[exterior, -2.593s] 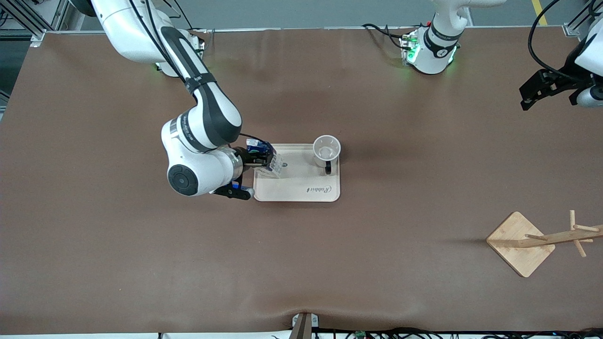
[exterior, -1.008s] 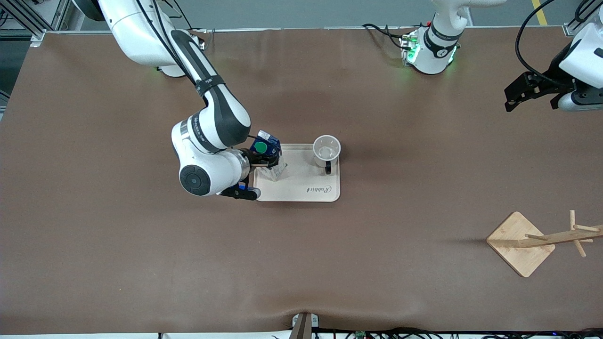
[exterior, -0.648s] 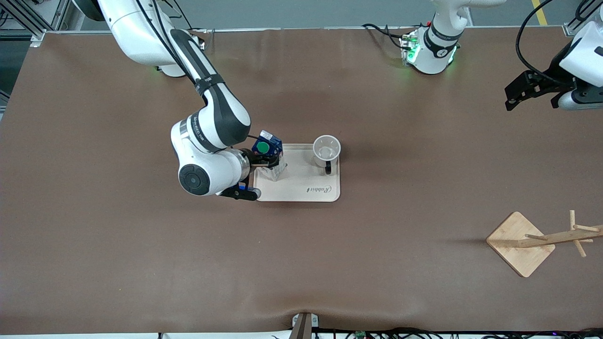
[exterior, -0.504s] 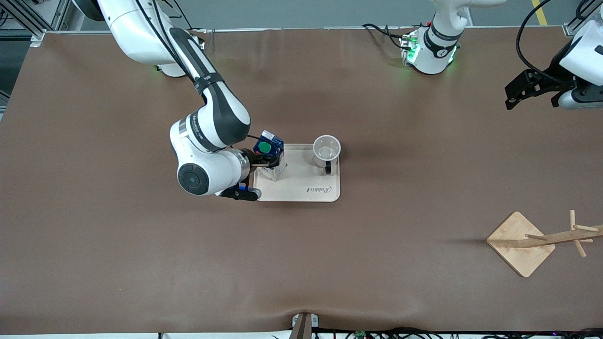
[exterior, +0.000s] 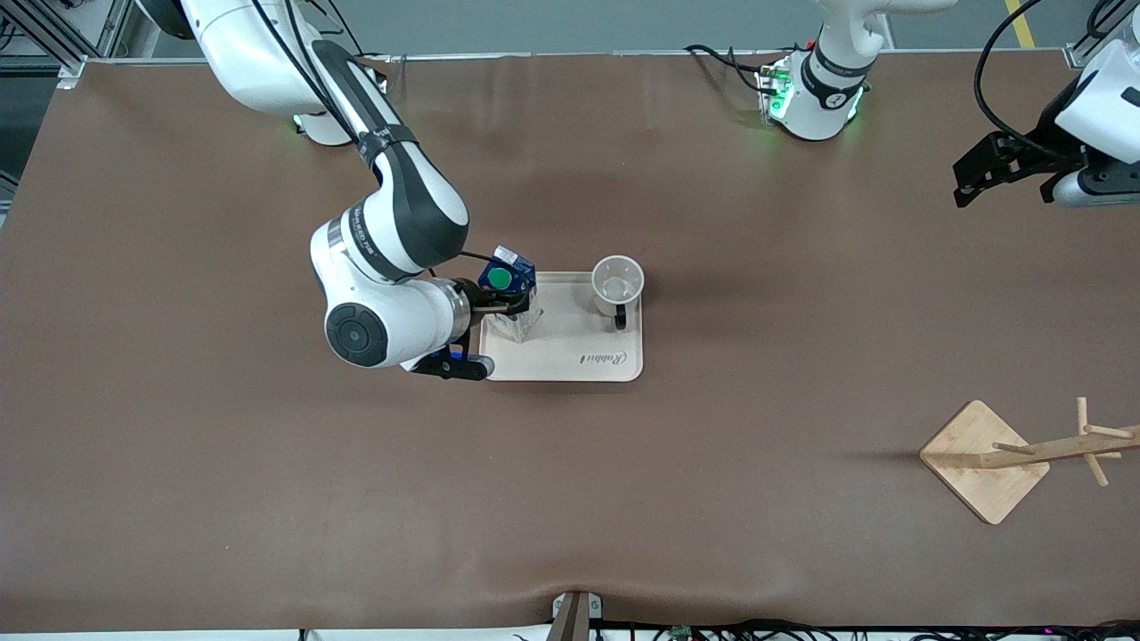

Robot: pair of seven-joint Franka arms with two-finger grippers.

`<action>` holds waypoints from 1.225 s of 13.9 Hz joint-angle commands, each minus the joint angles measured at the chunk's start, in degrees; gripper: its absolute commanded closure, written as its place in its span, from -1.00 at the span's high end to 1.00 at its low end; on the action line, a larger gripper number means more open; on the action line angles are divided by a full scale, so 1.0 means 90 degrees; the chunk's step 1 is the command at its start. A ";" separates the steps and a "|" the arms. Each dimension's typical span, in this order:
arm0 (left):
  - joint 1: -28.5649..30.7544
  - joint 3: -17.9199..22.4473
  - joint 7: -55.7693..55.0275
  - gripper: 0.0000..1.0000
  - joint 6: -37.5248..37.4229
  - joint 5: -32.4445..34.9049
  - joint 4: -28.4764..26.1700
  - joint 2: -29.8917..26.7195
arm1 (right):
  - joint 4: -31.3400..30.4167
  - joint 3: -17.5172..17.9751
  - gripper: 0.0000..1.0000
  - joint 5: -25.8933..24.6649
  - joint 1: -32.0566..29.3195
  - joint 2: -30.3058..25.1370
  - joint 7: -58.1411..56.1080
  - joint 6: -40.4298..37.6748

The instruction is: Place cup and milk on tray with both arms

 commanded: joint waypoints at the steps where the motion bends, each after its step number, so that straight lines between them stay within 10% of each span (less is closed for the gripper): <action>1: 0.0005 -0.0003 0.0118 1.00 -0.0043 -0.0051 -0.0128 -0.0141 | 0.0638 -0.0167 1.00 -0.0080 -0.0266 -0.0209 0.0015 -0.1015; 6: 0.0005 -0.0013 0.0089 1.00 -0.0112 -0.0051 -0.0128 -0.0141 | 0.1325 -0.0354 1.00 -0.0225 -0.1233 -0.0560 -0.0063 -0.2025; 11: 0.0005 -0.0013 -0.0019 1.00 -0.0131 -0.0061 -0.0118 -0.0151 | 0.1325 -0.0441 1.00 -0.2215 -0.1400 -0.1243 -0.1544 -0.1967; 17: 0.0015 -0.0013 -0.0019 1.00 -0.0180 -0.0090 -0.0138 -0.0229 | 0.0721 -0.0432 1.00 -0.2814 -0.2541 -0.2297 -0.3332 -0.1753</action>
